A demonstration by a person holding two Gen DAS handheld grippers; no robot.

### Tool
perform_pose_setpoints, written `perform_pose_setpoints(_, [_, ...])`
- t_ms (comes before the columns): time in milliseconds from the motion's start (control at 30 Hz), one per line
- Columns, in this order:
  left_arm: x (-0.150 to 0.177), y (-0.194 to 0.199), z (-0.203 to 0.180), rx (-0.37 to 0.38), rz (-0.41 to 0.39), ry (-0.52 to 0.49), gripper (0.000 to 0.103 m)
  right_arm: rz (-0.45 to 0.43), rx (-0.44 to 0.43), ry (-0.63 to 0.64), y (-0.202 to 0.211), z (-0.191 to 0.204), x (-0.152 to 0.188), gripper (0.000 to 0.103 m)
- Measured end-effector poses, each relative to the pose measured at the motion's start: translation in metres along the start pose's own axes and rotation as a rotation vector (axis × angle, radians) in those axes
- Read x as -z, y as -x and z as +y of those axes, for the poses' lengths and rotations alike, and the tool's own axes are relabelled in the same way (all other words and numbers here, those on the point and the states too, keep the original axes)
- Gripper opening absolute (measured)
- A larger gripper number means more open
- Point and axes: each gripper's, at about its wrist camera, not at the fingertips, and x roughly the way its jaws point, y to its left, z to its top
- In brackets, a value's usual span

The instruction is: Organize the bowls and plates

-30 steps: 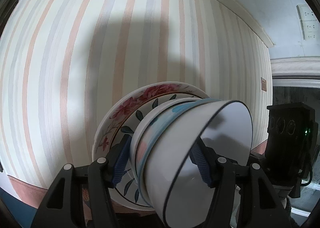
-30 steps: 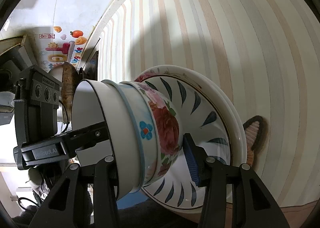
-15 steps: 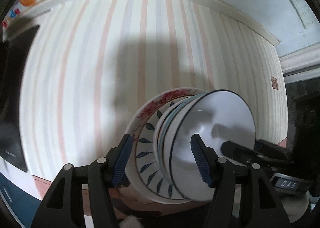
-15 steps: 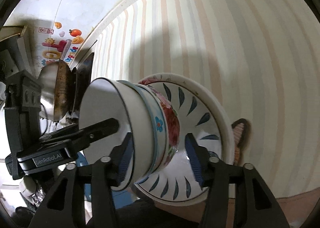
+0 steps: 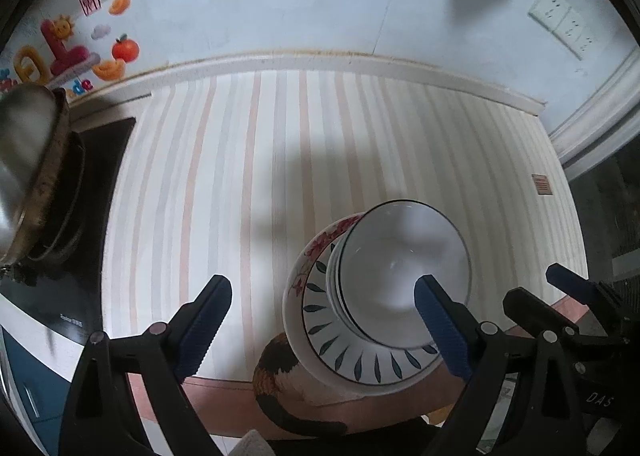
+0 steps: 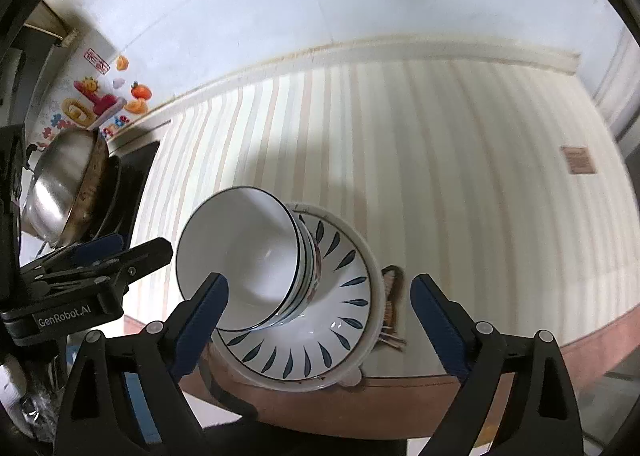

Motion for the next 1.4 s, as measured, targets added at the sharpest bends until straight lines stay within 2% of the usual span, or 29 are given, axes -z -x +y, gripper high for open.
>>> perform_pose_setpoints(300, [0.027, 0.067, -0.010, -0.014, -0.130, -0.002, 0.094, -0.115, 0.033, 0.037, 0.069, 0.023, 0.026, 0.096])
perform_pose_setpoints(433, [0.050, 0.102, -0.013, -0.024, -0.206, 0.013, 0.102, -0.174, 0.048, 0.062, 0.106, 0.033, 0.042, 0.097])
perform_pose_setpoints(667, [0.097, 0.156, -0.023, -0.073, -0.320, 0.036, 0.103, -0.269, 0.055, 0.110, 0.170, 0.048, 0.081, 0.098])
perform_pose_setpoints(1033, [0.171, 0.226, -0.041, -0.119, -0.405, 0.070, 0.103, -0.333, 0.052, 0.169, 0.249, 0.059, 0.159, 0.099])
perform_pose_setpoints(1233, [0.198, 0.247, -0.040, -0.126, -0.420, 0.073, 0.103, -0.381, 0.064, 0.174, 0.282, 0.064, 0.191, 0.099])
perform_pose_setpoints(1400, [0.210, 0.254, -0.036, -0.132, -0.434, 0.073, 0.103, -0.417, 0.089, 0.174, 0.299, 0.070, 0.204, 0.099])
